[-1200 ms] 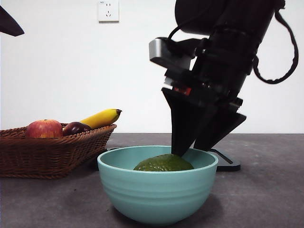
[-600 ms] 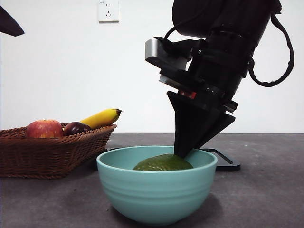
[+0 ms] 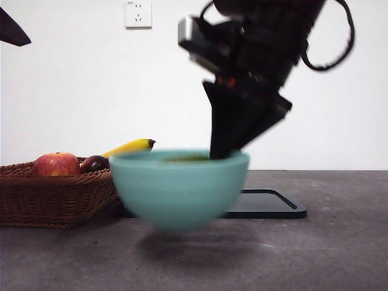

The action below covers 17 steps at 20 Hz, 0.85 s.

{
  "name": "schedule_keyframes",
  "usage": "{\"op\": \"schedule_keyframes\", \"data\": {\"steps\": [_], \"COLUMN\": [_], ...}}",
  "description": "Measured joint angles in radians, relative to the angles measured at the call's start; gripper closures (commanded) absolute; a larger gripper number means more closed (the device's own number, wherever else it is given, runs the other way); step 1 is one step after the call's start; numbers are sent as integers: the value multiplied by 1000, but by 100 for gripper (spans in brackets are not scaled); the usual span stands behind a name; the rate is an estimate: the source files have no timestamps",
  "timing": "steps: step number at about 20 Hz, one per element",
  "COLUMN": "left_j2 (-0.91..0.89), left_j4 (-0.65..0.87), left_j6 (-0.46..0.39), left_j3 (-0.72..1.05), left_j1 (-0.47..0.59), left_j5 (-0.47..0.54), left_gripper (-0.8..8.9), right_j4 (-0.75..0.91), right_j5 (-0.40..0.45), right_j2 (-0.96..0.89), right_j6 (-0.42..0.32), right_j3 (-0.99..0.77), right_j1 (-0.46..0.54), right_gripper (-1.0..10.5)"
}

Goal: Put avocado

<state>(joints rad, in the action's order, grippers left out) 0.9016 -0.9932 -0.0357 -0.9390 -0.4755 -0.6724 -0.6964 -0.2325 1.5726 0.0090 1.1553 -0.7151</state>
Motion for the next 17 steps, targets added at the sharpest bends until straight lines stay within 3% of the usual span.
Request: {"op": "schedule_keyframes", "data": {"steps": [5, 9, 17], "left_j2": [0, 0, 0], "left_j4": [0, 0, 0], "left_j6": [0, 0, 0], "left_j3": [0, 0, 0], "left_j1": [0, 0, 0], "left_j5": [0, 0, 0], "left_gripper": [440, 440, 440], "right_j4": [-33, -81, -87], "right_j5": [2, 2, 1], "right_j2": [18, 156, 468], "right_j6": [0, -1, -1], "right_j3": [127, 289, 520], "right_j1": [132, 242, 302], "right_gripper": [932, 932, 932]}}
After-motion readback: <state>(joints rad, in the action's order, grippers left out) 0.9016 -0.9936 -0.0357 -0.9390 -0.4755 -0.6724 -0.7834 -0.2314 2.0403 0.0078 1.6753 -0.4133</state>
